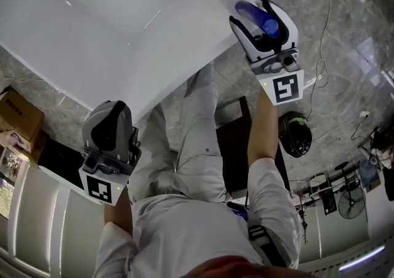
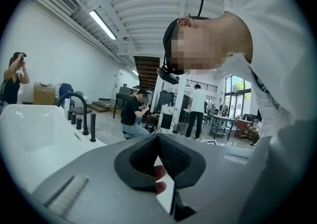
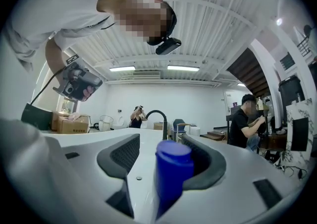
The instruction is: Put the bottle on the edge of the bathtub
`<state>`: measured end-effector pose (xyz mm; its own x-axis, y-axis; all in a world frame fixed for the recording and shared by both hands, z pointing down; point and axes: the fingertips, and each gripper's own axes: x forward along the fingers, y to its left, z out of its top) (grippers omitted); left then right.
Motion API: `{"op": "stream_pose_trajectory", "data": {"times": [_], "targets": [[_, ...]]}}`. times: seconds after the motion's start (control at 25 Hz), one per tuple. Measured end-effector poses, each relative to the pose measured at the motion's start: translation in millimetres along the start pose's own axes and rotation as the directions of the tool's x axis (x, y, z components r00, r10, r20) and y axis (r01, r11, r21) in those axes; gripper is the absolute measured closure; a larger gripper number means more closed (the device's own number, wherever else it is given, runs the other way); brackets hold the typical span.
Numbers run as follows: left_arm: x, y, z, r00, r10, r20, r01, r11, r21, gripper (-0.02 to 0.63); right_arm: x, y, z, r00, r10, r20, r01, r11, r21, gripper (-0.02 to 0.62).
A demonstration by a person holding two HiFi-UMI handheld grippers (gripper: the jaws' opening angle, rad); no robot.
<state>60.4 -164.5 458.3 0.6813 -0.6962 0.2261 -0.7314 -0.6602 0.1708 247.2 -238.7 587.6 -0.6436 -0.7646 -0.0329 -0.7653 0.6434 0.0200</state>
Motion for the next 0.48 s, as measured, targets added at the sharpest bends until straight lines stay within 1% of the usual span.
{"op": "stream_pose_trajectory", "data": {"times": [0.12, 0.24, 0.4, 0.48], "targets": [[-9, -1, 15, 1.000, 0.006, 0.027, -0.006, 1.000, 0.014, 0.607, -2, 4, 23, 1.000, -0.026, -0.004, 0.026, 1.000, 0.001, 0.332], [-18, -2, 31, 0.999, 0.000, 0.032, -0.001, 0.999, 0.033, 0.607, -4, 9, 49, 0.999, -0.051, -0.011, 0.051, 0.999, -0.005, 0.327], [-24, -4, 52, 0.999, -0.016, 0.039, 0.014, 0.998, 0.064, 0.607, -11, 11, 76, 0.997, -0.078, -0.016, 0.078, 0.997, -0.014, 0.333], [-30, -6, 65, 0.999, -0.020, 0.043, 0.017, 0.997, 0.077, 0.606, -15, 12, 94, 0.996, -0.090, -0.010, 0.090, 0.996, -0.016, 0.352]]}}
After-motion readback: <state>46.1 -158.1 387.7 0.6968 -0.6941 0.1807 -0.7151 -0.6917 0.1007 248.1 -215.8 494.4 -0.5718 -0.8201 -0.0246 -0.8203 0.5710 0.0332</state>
